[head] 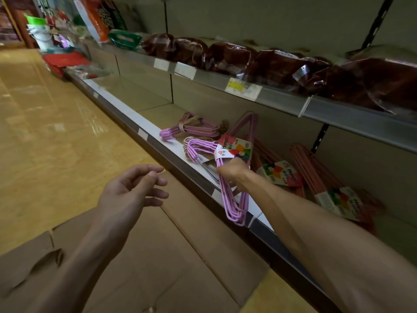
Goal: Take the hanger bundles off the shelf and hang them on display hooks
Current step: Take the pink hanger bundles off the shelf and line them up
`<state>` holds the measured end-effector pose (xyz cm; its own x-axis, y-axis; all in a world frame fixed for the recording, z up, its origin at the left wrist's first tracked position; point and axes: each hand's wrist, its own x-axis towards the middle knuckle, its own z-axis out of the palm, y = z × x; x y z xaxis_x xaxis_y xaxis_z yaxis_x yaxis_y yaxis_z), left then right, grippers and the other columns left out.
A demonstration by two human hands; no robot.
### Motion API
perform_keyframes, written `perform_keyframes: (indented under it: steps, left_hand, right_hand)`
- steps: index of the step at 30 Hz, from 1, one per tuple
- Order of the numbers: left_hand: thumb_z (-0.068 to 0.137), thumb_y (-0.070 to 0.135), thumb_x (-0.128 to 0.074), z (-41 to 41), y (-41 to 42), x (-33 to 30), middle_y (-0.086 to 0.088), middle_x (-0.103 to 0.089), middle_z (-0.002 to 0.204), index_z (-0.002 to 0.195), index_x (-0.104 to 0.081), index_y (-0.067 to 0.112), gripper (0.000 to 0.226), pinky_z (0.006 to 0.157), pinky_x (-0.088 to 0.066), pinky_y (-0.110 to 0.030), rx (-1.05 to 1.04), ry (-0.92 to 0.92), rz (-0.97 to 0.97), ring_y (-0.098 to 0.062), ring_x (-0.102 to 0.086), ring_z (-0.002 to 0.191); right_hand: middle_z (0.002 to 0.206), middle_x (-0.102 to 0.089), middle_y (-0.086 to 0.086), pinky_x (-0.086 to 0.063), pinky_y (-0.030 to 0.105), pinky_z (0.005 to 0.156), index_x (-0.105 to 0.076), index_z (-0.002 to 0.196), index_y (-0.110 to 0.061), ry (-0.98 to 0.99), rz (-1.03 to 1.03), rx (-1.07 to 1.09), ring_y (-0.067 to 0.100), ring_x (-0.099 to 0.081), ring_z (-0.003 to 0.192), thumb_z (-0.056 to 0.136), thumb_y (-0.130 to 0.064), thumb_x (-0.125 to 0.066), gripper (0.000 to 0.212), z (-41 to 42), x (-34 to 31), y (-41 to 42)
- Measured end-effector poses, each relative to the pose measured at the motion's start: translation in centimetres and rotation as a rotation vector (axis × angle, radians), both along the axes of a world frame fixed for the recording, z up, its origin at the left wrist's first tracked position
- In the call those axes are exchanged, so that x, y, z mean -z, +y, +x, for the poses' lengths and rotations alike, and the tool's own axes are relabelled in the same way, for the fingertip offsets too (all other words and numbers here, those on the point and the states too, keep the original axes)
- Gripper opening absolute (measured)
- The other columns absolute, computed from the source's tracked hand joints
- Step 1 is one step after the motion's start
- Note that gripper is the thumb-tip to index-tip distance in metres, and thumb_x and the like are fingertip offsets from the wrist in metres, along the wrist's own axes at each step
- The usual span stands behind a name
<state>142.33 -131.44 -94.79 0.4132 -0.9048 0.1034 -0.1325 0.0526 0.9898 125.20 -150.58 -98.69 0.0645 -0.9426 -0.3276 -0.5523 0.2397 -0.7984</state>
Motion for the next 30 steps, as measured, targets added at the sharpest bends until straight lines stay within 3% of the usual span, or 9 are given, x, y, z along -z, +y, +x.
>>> perform_keyframes:
  steps: [3, 5, 9, 13, 16, 19, 21, 26, 30]
  left_hand:
    - [0.1, 0.018, -0.053, 0.1, -0.2, 0.7, -0.005, -0.072, 0.089, 0.106, -0.07, 0.019, 0.018, 0.074, -0.057, -0.039, 0.001, 0.009, 0.019, -0.024, -0.072, 0.081]
    - [0.1, 0.017, -0.053, 0.3, -0.2, 1.1, -0.005, -0.072, 0.089, 0.105, -0.07, 0.018, 0.018, 0.075, -0.057, -0.04, -0.004, 0.024, 0.035, -0.025, -0.071, 0.082]
    - [0.099, 0.016, -0.053, 0.6, 0.2, 1.5, -0.007, -0.072, 0.09, 0.105, -0.07, 0.018, 0.018, 0.075, -0.058, -0.04, -0.009, 0.019, 0.066, -0.025, -0.071, 0.082]
    - [0.1, 0.016, -0.052, 0.7, 0.8, 1.2, -0.007, -0.072, 0.09, 0.104, -0.069, 0.018, 0.018, 0.073, -0.058, -0.037, -0.016, 0.006, 0.078, -0.023, -0.072, 0.079]
    - [0.101, 0.018, -0.051, 0.6, 1.0, 0.5, -0.006, -0.072, 0.091, 0.106, -0.068, 0.018, 0.018, 0.073, -0.059, -0.037, -0.012, -0.026, 0.08, -0.02, -0.072, 0.078]
    - [0.101, 0.018, -0.051, 0.6, 1.2, -0.3, -0.005, -0.071, 0.092, 0.107, -0.068, 0.02, 0.018, 0.073, -0.059, -0.036, -0.005, -0.054, 0.063, -0.019, -0.072, 0.079]
    - [0.102, 0.019, -0.051, 0.6, 1.4, -0.7, -0.005, -0.071, 0.094, 0.109, -0.067, 0.02, 0.018, 0.074, -0.059, -0.036, -0.005, -0.08, 0.055, -0.02, -0.072, 0.08]
    - [0.102, 0.019, -0.05, 0.8, 2.2, -1.4, -0.007, -0.069, 0.098, 0.111, -0.066, 0.018, 0.019, 0.077, -0.059, -0.039, -0.023, -0.121, 0.06, -0.023, -0.071, 0.084]
    - [0.1, 0.019, -0.053, 1.4, 3.0, -1.4, -0.005, -0.068, 0.102, 0.117, -0.063, 0.02, 0.019, 0.074, -0.059, -0.033, -0.032, -0.232, 0.075, -0.019, -0.07, 0.084]
  right_hand:
    - [0.107, -0.065, 0.017, -0.053, 0.054, 0.093, -0.059, 0.114, -0.002, -0.094, 0.085, 0.037, 0.036, -0.064, 0.103, 0.092, -0.019, -0.067, 0.029, -0.1, 0.1, -0.2]
    - [0.101, -0.064, 0.015, -0.053, 0.053, 0.092, -0.06, 0.116, -0.002, -0.107, 0.095, 0.046, 0.034, -0.064, 0.1, 0.092, -0.021, -0.067, 0.031, -0.1, 0.1, -0.4]
    - [0.102, -0.062, 0.012, -0.056, 0.038, 0.081, -0.059, 0.113, -0.002, 0.118, -0.045, -0.015, 0.027, -0.065, 0.095, 0.093, -0.026, -0.066, 0.033, 0.1, 0.1, -0.4]
    - [0.09, -0.062, 0.012, -0.061, 0.041, 0.081, -0.055, 0.1, -0.004, 0.267, -0.105, -0.033, 0.027, -0.069, 0.087, 0.097, -0.015, -0.058, 0.012, -0.8, 0.0, 0.0]
    - [0.095, -0.064, 0.014, -0.061, 0.041, 0.079, -0.057, 0.112, -0.001, 0.328, -0.153, -0.024, 0.029, -0.07, 0.088, 0.096, -0.013, -0.058, 0.019, -1.3, -0.7, 0.7]
    - [0.105, -0.061, 0.015, -0.056, 0.042, 0.084, -0.057, 0.121, -0.003, 0.462, -0.263, -0.021, 0.034, -0.063, 0.098, 0.097, -0.018, -0.054, 0.028, -1.5, -1.3, 1.5]
    - [0.104, -0.061, 0.015, -0.052, 0.038, 0.079, -0.057, 0.124, -0.004, 0.494, -0.323, 0.009, 0.034, -0.062, 0.096, 0.098, -0.021, -0.052, 0.032, -1.7, -1.5, 1.9]
    - [0.104, -0.064, 0.012, -0.057, 0.045, 0.079, -0.057, 0.116, -0.014, 0.45, -0.419, -0.021, 0.031, -0.064, 0.089, 0.101, -0.04, -0.044, 0.033, -2.0, -1.8, 3.1]
    - [0.102, -0.063, 0.01, -0.053, 0.043, 0.078, -0.057, 0.11, -0.018, 0.533, -0.52, -0.187, 0.033, -0.062, 0.09, 0.1, -0.044, -0.043, 0.03, -2.7, -2.3, 4.4]
